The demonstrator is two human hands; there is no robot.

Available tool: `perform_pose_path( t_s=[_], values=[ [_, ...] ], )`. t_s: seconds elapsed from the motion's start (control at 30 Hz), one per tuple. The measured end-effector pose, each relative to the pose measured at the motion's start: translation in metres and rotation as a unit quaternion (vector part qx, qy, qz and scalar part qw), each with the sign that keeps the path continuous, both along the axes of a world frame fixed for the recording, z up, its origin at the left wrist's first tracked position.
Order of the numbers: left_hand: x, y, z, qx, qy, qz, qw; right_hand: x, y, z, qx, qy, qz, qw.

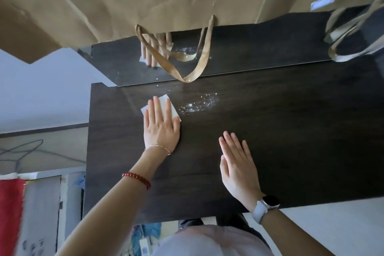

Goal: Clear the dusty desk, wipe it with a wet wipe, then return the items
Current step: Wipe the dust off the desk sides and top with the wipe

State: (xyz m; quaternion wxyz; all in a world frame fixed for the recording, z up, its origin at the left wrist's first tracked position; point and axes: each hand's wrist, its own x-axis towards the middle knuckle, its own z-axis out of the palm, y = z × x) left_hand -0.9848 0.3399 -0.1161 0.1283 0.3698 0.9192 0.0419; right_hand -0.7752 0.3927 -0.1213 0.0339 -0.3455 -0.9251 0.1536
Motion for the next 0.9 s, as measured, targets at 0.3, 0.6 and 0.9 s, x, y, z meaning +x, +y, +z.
perform_pose_path(
  t_s=[0.3,0.6,0.9],
  values=[
    [-0.006,0.051,0.0,-0.001,0.001,0.047,0.999,0.023,0.032,0.0,0.027,-0.043,-0.026,0.998],
    [0.053,0.02,-0.002,0.017,0.013,-0.129,0.991,0.027,0.036,-0.001,0.023,-0.021,-0.011,0.999],
    [0.056,0.083,-0.003,0.03,0.018,-0.078,0.996,0.036,0.043,-0.003,-0.041,0.079,0.003,0.996]
  ],
)
